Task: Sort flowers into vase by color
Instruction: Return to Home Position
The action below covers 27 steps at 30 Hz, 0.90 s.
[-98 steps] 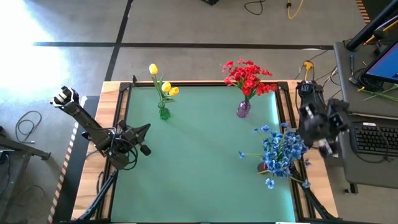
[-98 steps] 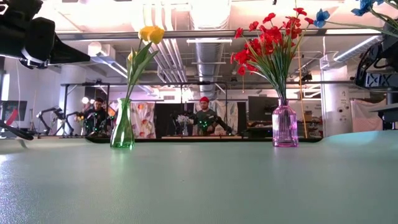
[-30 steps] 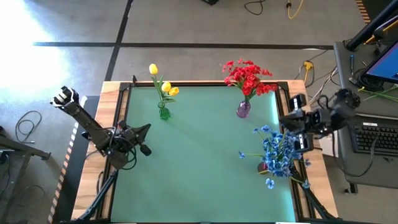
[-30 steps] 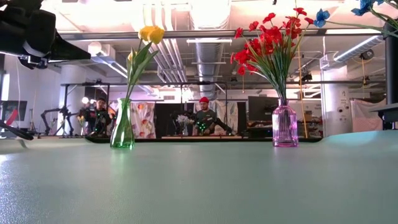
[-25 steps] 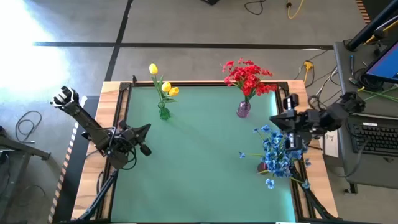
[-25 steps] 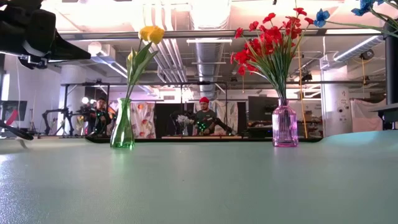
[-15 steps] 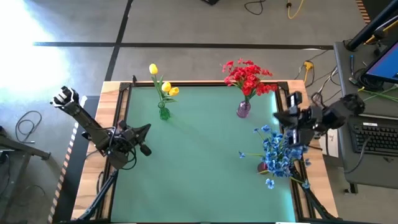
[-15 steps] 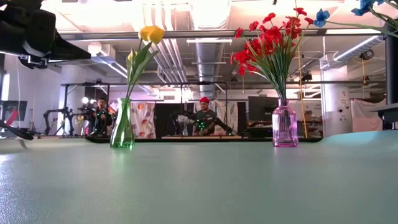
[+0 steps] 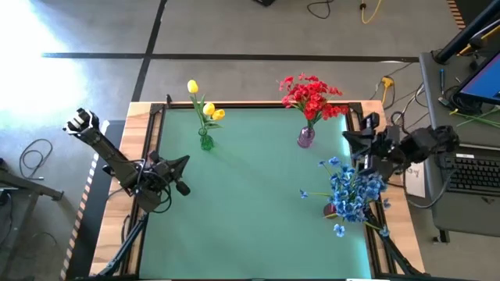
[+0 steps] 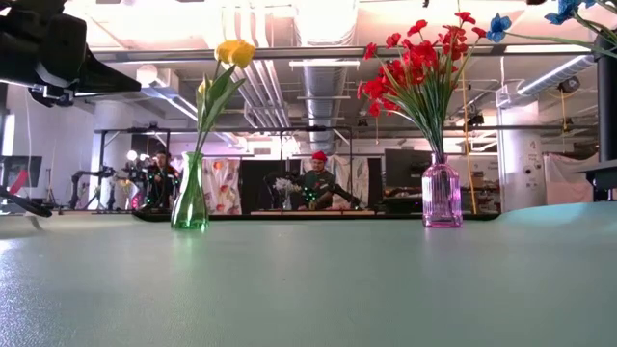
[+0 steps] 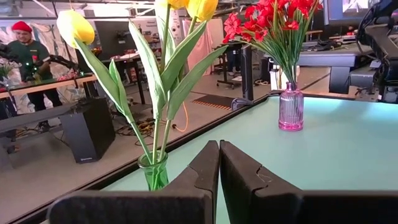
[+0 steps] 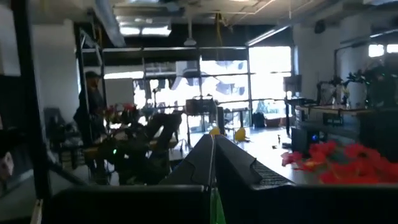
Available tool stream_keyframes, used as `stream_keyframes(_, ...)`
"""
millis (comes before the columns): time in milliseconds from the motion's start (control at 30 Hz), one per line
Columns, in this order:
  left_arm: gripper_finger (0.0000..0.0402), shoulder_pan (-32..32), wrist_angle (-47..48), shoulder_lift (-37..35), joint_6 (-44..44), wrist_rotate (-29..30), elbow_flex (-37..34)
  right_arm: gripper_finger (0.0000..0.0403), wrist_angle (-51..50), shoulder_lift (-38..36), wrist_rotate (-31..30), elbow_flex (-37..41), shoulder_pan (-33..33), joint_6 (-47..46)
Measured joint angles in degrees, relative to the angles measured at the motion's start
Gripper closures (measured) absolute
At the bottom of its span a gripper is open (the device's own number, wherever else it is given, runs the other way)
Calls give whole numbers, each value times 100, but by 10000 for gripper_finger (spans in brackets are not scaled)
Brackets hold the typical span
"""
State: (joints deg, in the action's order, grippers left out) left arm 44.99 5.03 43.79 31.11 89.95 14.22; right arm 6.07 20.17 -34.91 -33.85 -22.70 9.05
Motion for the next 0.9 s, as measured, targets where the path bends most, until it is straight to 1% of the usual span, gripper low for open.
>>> stream_keyframes(67, 402, 0, -1, 0, 0, 0, 0, 394, -8, -46, -64, 29, 62, -160)
stream_keyframes(200, 402, 0, -3, 0, 2, 0, 0, 394, -1, -106, -598, 31, 161, -435)
stream_keyframes(400, 402, 0, -3, 0, -2, 2, 0, 394, -553, -181, -1921, 55, 175, -726)
stream_keyframes(467, 402, 0, -1, 0, -7, 3, 0, 394, -732, -258, -2234, 124, 175, -822)
stream_keyframes(533, 402, 0, 3, 0, -18, 4, 0, 394, -773, -393, -2361, 198, 175, -873)
stream_keyframes(667, 402, 0, 3, 0, -30, 4, 0, 394, -997, -765, -2365, 348, 175, -1059)
stream_keyframes(733, 402, 0, 5, 0, -37, 4, 0, 394, -1156, -1003, -2414, 415, 175, -1217)
stream_keyframes(833, 402, 0, 5, 0, -37, 4, 0, 394, -1508, -1419, -2669, 523, 175, -1401)
stream_keyframes(900, 402, 0, 5, 0, -37, 4, 0, 394, -1729, -1722, -2682, 578, 175, -1553)
